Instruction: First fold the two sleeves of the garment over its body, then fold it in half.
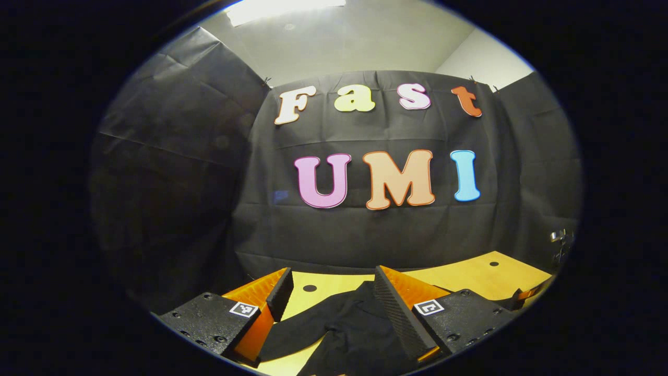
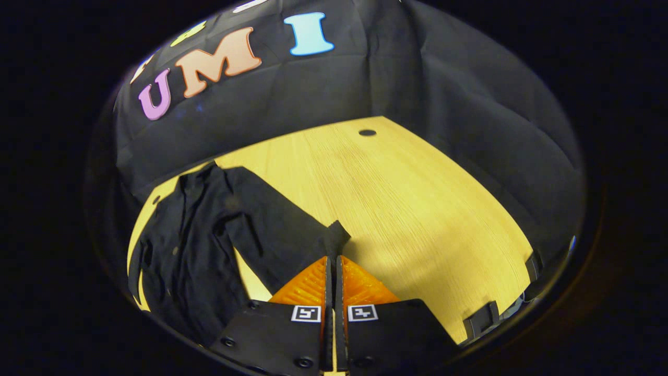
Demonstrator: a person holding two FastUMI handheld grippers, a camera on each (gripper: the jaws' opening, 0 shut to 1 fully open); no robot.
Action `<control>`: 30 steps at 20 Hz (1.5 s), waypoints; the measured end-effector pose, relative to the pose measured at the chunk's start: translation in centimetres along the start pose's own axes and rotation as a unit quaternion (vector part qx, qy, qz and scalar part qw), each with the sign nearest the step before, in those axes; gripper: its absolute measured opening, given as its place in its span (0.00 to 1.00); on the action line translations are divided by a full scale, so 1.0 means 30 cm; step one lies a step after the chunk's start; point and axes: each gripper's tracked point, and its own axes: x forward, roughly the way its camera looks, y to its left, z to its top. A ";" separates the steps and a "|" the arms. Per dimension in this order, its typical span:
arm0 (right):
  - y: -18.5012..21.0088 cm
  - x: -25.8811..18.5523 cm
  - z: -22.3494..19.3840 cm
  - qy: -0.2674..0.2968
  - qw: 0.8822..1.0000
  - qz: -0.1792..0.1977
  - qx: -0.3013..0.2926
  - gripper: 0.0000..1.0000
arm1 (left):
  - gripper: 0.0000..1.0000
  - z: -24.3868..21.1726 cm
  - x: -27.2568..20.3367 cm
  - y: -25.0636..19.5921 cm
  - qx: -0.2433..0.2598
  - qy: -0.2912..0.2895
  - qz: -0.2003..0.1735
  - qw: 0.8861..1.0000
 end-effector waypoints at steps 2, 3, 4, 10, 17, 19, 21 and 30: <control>0.081 0.005 0.058 -0.028 0.999 0.019 -0.014 0.05 | 0.92 -0.004 -0.004 0.046 0.001 0.001 0.012 1.000; 0.129 -0.017 0.105 -0.042 0.998 0.028 -0.022 0.05 | 0.95 -0.005 -0.006 0.068 0.000 0.002 0.017 1.000; 0.175 -0.025 0.140 -0.054 0.997 0.037 -0.031 0.04 | 0.92 -0.010 -0.010 0.086 -0.001 0.003 0.023 1.000; 0.438 -0.072 0.256 -0.101 0.987 0.088 -0.086 0.05 | 0.92 -0.025 -0.042 0.204 -0.002 0.008 0.053 0.999; 0.727 -0.100 0.286 -0.131 0.971 0.150 -0.131 0.04 | 0.95 -0.044 -0.075 0.350 -0.004 0.014 0.088 0.996; 0.824 -0.107 0.296 -0.139 0.966 0.169 -0.140 0.04 | 0.95 -0.058 -0.084 0.390 -0.005 0.017 0.097 0.995; 0.926 -0.108 0.293 -0.141 0.960 0.187 -0.151 0.07 | 0.95 -0.068 -0.093 0.438 -0.003 0.021 0.107 0.994; 1.281 -0.048 0.183 -0.125 0.942 0.223 -0.216 0.04 | 0.93 -0.137 -0.090 0.616 0.010 0.038 0.130 0.991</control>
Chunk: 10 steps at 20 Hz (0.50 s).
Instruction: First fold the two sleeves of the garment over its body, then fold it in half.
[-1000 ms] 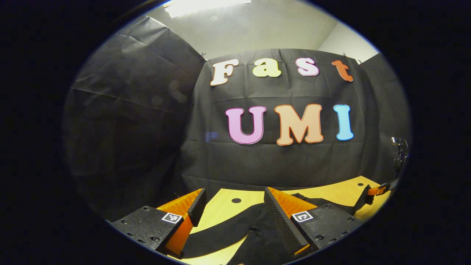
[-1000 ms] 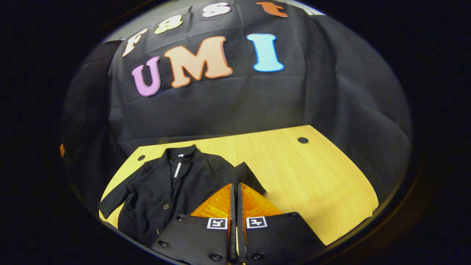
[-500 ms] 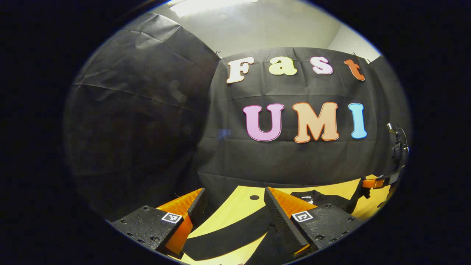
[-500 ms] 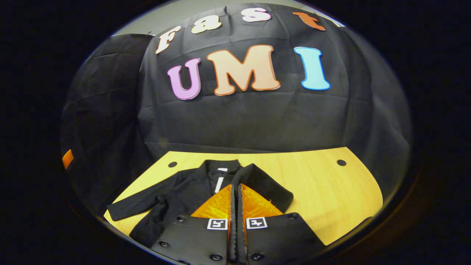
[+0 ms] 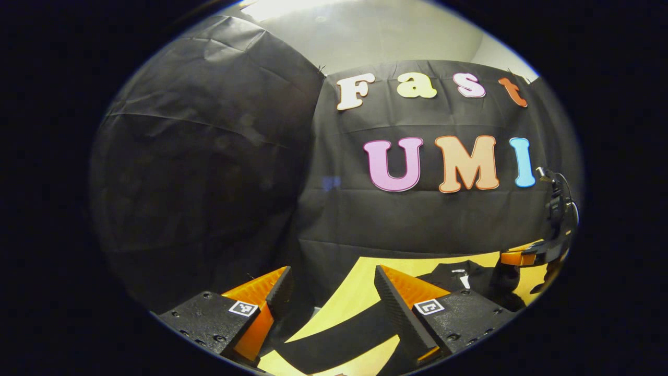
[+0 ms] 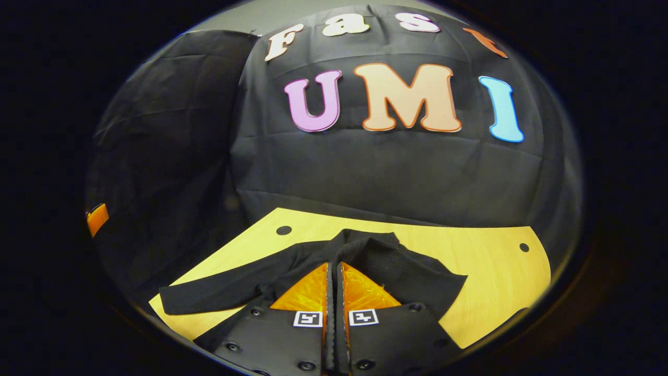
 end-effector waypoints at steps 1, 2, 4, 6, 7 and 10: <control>0.033 0.028 -0.002 0.005 1.000 0.005 -0.002 0.07 | 0.93 -0.003 0.006 0.019 0.003 0.001 0.002 1.000; 0.060 0.053 -0.017 0.012 1.000 0.007 -0.005 0.04 | 0.93 -0.013 0.016 0.037 0.005 0.004 0.003 1.000; 0.104 0.107 -0.043 0.026 1.000 0.010 -0.015 0.07 | 0.93 -0.037 0.028 0.076 0.006 0.011 0.006 1.000; 0.142 0.169 -0.075 0.046 0.999 0.011 -0.024 0.04 | 0.95 -0.069 0.039 0.115 0.001 0.021 0.012 1.000; 0.161 0.192 -0.099 0.056 0.998 0.011 -0.027 0.04 | 0.93 -0.082 0.045 0.134 -0.002 0.027 0.015 1.000; 0.205 0.250 -0.147 0.077 0.997 0.009 -0.030 0.04 | 0.96 -0.141 0.056 0.192 -0.007 0.047 0.025 0.999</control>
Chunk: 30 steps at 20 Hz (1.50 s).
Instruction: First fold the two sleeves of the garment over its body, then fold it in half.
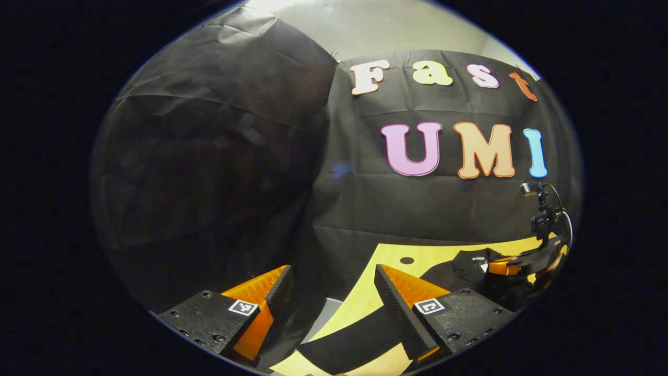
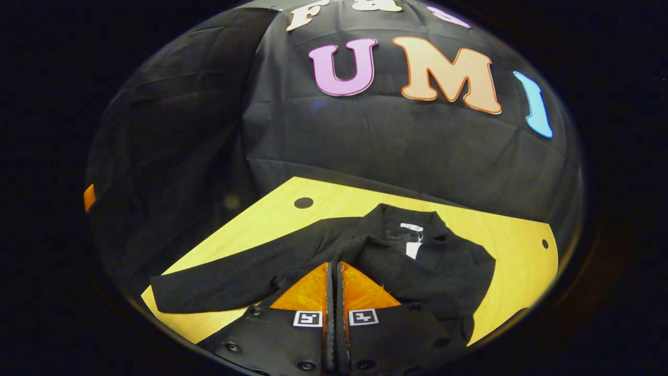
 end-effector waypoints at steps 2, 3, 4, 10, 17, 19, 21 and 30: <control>0.026 0.034 -0.015 0.010 1.000 -0.001 0.004 0.04 | 0.93 -0.055 0.013 0.039 -0.007 0.021 0.004 1.000; 0.037 0.050 -0.019 0.016 1.000 -0.001 0.010 0.04 | 0.94 -0.094 0.020 0.052 -0.014 0.039 0.006 0.999; 0.043 0.063 -0.024 0.018 1.000 -0.001 0.017 0.02 | 0.95 -0.148 0.019 0.065 -0.020 0.065 0.009 0.998; 0.050 0.046 0.087 -0.027 0.998 -0.003 0.048 0.94 | 0.95 -0.388 0.034 0.124 -0.023 0.147 0.013 0.989; -0.046 -0.053 0.032 -0.027 0.999 -0.040 0.009 0.98 | 0.95 -0.661 0.042 0.081 -0.053 0.255 -0.008 0.965; -0.080 -0.074 0.007 -0.021 0.998 -0.054 0.004 0.98 | 0.96 -0.741 0.040 0.066 -0.068 0.292 -0.009 0.954; -0.113 -0.087 -0.026 -0.011 0.998 -0.064 0.005 0.94 | 0.96 -0.802 0.038 0.054 -0.072 0.320 -0.009 0.945; -0.213 -0.148 -0.069 0.000 0.995 -0.093 0.029 0.97 | 0.97 -0.906 0.009 0.022 -0.061 0.363 0.003 0.930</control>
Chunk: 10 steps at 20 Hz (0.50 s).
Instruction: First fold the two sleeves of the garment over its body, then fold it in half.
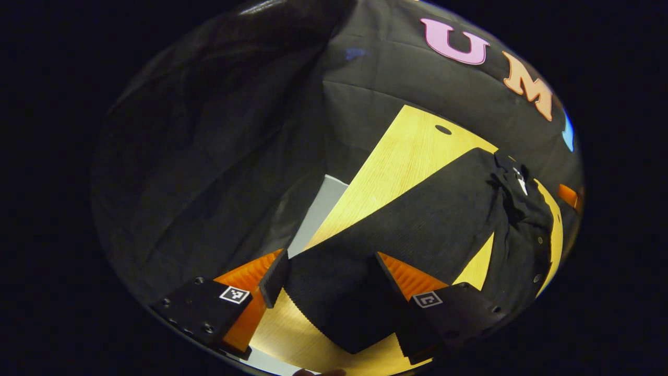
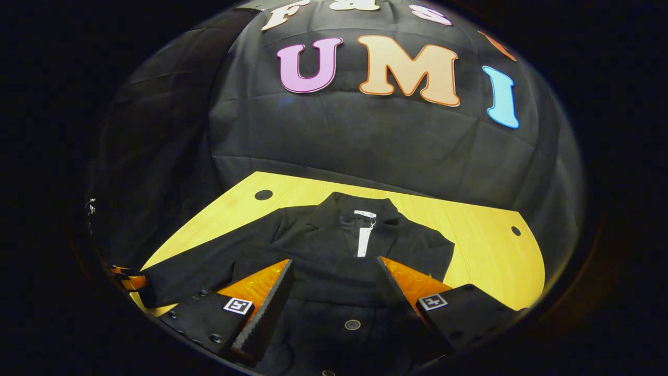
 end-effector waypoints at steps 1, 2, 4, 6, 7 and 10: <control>-0.007 -0.007 -0.001 0.000 1.000 -0.001 -0.003 0.97 | 1.00 0.001 0.003 -0.001 0.005 -0.001 0.006 1.000; -0.012 -0.016 -0.005 -0.002 1.000 -0.001 -0.006 0.97 | 0.96 0.000 0.006 0.014 0.014 0.000 0.016 1.000; -0.029 -0.034 -0.013 -0.003 1.000 -0.003 -0.011 0.97 | 0.82 -0.002 0.004 0.034 0.018 -0.001 0.014 1.000; -0.060 -0.055 -0.030 -0.004 1.000 -0.010 -0.013 0.99 | 0.53 -0.006 -0.012 0.020 0.028 0.001 0.013 1.000; -0.077 -0.066 -0.038 -0.004 1.000 -0.013 -0.012 0.99 | 0.39 -0.007 0.002 0.001 0.032 0.001 0.009 0.999; -0.124 -0.104 -0.074 0.000 1.000 -0.018 0.002 0.99 | 0.05 -0.006 0.007 -0.036 0.037 -0.011 0.016 0.999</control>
